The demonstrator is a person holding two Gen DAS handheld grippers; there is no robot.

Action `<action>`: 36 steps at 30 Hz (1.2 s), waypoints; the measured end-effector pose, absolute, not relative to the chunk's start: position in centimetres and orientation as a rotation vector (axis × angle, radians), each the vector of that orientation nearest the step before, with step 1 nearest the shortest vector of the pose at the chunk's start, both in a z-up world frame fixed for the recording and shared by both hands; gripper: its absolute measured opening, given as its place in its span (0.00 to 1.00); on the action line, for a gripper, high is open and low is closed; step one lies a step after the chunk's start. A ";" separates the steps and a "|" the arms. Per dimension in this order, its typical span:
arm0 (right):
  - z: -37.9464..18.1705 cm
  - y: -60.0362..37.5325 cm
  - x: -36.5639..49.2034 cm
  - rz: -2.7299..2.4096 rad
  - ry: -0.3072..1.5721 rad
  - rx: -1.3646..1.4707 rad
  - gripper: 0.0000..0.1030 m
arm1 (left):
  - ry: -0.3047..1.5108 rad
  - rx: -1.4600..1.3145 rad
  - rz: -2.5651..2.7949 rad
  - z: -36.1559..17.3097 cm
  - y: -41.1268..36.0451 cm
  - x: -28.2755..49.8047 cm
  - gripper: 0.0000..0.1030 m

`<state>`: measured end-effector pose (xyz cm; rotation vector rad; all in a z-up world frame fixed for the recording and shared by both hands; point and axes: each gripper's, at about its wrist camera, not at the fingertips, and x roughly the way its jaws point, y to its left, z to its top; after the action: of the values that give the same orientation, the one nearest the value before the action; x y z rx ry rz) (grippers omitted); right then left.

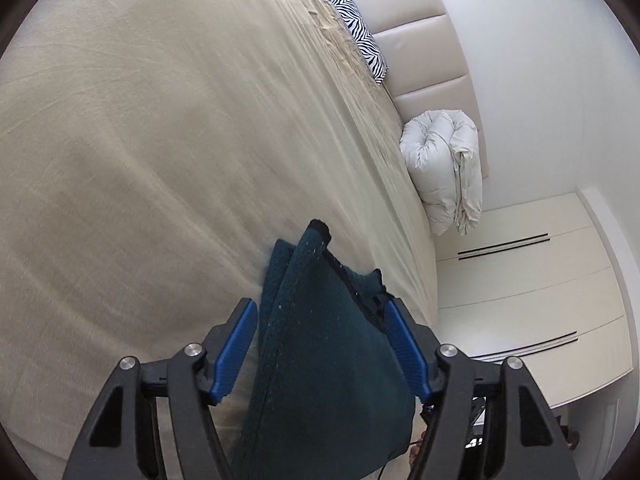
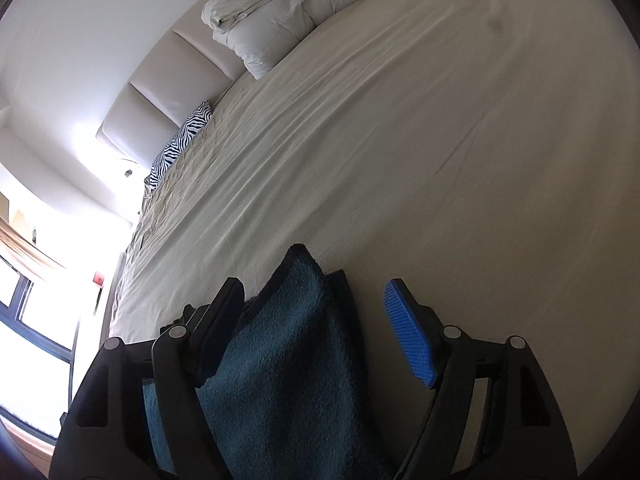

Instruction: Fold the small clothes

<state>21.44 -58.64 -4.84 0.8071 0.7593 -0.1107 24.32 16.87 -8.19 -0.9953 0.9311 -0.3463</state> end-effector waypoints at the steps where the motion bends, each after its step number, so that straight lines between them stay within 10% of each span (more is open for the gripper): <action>1: -4.5 -58.2 21.0 -0.104 0.775 0.775 0.69 | 0.937 -0.959 -0.352 -8.2 16.3 23.5 0.66; 14: -4.3 -51.8 14.7 -0.172 0.934 0.290 0.46 | 0.937 -0.669 -0.288 -9.3 13.0 18.0 0.59; 19: -5.2 -52.3 11.9 -0.150 0.948 0.308 0.31 | 0.965 -0.598 -0.281 -9.5 12.2 17.6 0.16; 30: -4.7 -53.6 9.9 -0.146 0.900 0.443 0.22 | 0.942 -0.554 -0.245 -9.2 11.8 15.4 0.30; 36: -5.5 -53.5 9.8 -0.127 0.942 0.453 0.22 | 0.939 -0.522 -0.237 -9.1 11.0 15.2 0.20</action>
<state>9.76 -53.46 -5.54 0.4531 0.9422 -0.1274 15.17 10.98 -9.14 -0.5219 0.9388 -0.2366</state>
